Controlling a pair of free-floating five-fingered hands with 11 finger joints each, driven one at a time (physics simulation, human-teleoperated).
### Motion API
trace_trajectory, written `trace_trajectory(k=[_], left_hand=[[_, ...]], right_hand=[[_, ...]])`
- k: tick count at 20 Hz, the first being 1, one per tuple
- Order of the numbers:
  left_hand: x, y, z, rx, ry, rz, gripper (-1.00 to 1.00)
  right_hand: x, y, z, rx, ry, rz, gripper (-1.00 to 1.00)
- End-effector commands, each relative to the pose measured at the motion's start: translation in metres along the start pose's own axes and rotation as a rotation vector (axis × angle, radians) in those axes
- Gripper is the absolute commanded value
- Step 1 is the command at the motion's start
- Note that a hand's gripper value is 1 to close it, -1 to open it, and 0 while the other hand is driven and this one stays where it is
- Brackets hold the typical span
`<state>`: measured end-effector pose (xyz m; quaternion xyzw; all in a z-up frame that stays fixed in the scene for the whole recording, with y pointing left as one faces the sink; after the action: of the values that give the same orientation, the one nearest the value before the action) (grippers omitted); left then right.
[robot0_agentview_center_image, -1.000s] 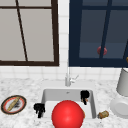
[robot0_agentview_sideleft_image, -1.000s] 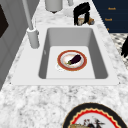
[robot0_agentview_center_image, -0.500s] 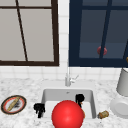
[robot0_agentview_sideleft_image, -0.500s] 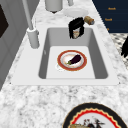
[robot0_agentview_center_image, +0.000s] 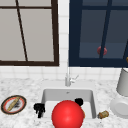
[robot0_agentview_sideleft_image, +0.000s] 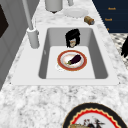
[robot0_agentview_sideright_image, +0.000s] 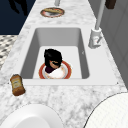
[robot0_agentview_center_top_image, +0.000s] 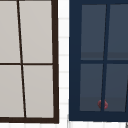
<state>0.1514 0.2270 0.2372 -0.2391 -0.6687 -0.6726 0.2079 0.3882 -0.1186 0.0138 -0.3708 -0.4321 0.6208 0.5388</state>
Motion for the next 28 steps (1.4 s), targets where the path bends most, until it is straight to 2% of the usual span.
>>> trace_trajectory(k=[1, 11, 14, 17, 19, 20, 21, 23, 24, 25, 28], left_hand=[[0.0, 0.0, 0.0, 0.0, 0.0, 0.0, 0.0], [0.0, 0.0, 0.0, 0.0, 0.0, 0.0, 0.0], [0.0, 0.0, 0.0, 0.0, 0.0, 0.0, 0.0], [0.0, 0.0, 0.0, 0.0, 0.0, 0.0, 0.0], [0.0, 0.0, 0.0, 0.0, 0.0, 0.0, 0.0], [0.0, 0.0, 0.0, 0.0, 0.0, 0.0, 0.0], [0.0, 0.0, 0.0, 0.0, 0.0, 0.0, 0.0], [0.0, 0.0, 0.0, 0.0, 0.0, 0.0, 0.0], [0.0, 0.0, 0.0, 0.0, 0.0, 0.0, 0.0], [0.0, 0.0, 0.0, 0.0, 0.0, 0.0, 0.0], [0.0, 0.0, 0.0, 0.0, 0.0, 0.0, 0.0]], right_hand=[[0.001, 0.026, -0.017, -0.001, -0.006, -0.017, 1.0], [-0.008, 0.089, -0.094, 0.007, -0.014, -0.01, 1.0], [-0.008, 0.108, -0.106, 0.006, -0.01, -0.006, 1.0], [-0.011, 0.107, -0.103, 0.036, -0.019, -0.044, 1.0], [-0.01, 0.099, -0.1, 0.033, -0.02, -0.031, 1.0], [-0.01, 0.094, -0.097, 0.038, -0.021, -0.032, -1.0], [-0.001, 0.088, -0.091, 0.035, -0.008, -0.021, -1.0], [0.001, 0.078, -0.089, 0.014, 0.004, -0.038, -1.0], [0.002, 0.077, -0.088, 0.018, -0.023, -0.001, -1.0], [0.002, 0.074, -0.089, -0.008, -0.01, 0.013, -1.0], [0.006, 0.06, -0.082, 0.029, -0.01, 0.02, -1.0]])
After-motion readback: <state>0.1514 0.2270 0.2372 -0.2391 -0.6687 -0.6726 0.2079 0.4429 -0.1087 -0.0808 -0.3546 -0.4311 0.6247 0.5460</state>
